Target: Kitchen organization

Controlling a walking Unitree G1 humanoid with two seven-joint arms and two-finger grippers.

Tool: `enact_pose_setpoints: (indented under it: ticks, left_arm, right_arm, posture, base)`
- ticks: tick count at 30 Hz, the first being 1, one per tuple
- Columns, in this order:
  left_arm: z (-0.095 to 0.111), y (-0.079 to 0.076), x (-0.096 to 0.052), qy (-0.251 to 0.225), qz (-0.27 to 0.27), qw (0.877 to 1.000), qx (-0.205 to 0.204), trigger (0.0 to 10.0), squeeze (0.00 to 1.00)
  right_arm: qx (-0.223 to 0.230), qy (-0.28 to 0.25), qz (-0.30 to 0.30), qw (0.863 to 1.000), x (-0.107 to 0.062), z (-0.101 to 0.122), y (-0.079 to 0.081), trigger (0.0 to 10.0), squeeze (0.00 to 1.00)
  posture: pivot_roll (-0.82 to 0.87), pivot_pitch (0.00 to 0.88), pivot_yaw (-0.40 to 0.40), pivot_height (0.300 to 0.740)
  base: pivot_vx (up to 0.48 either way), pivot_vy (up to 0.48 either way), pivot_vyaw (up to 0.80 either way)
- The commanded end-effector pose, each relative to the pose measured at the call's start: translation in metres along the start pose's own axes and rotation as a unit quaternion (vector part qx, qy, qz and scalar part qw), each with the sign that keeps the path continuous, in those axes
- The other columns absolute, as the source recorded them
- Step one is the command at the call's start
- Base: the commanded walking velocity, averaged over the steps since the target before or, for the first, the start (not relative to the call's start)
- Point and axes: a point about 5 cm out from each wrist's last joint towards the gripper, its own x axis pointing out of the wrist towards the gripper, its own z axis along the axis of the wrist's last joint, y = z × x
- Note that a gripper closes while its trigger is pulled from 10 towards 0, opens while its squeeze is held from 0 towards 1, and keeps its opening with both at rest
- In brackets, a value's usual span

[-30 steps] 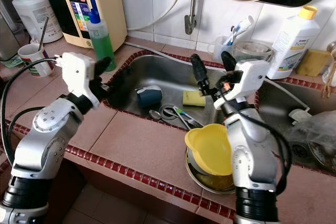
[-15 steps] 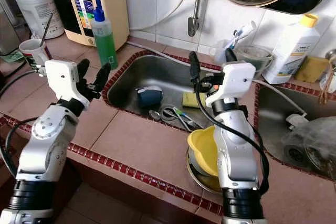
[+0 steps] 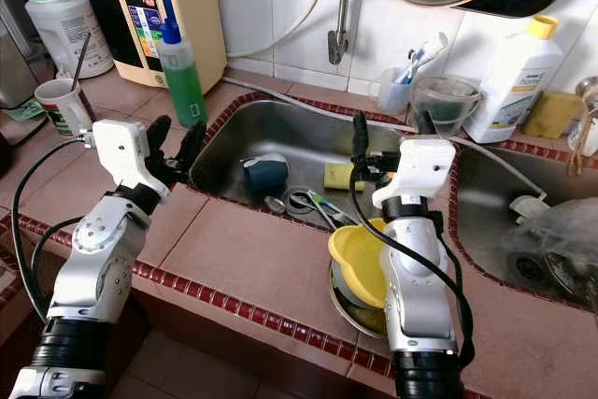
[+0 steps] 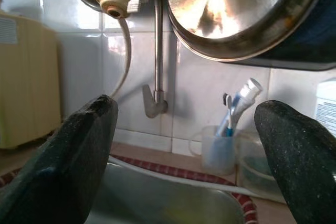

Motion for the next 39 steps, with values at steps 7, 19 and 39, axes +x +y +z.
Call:
enact_pose_setpoints:
  ticks: [7,19,39]
  left_arm:
    - [0.003,0.000,-0.001,-0.030,0.014,0.999,-0.007,10.0,0.00]
    - [-0.009,-0.008,-0.027,-0.024,0.025,0.999,0.011,10.0,0.00]
    - [-0.001,-0.015,-0.034,-0.024,0.002,1.000,0.020,10.0,0.00]
  right_arm:
    - [-0.026,-0.004,-0.004,1.000,-0.007,0.003,-0.010,10.0,0.00]
    - [-0.029,0.015,0.010,0.999,-0.029,-0.007,-0.006,10.0,0.00]
    - [-0.029,0.006,0.018,0.999,-0.028,-0.001,-0.004,10.0,0.00]
  posture:
    - [-0.02,0.000,0.009,0.740]
    - [0.01,0.000,-0.006,0.740]
    - [0.03,0.000,-0.008,0.740]
  base:
    - [0.000,0.000,0.00]
    - [0.000,0.000,0.00]
    - [0.000,-0.280,0.00]
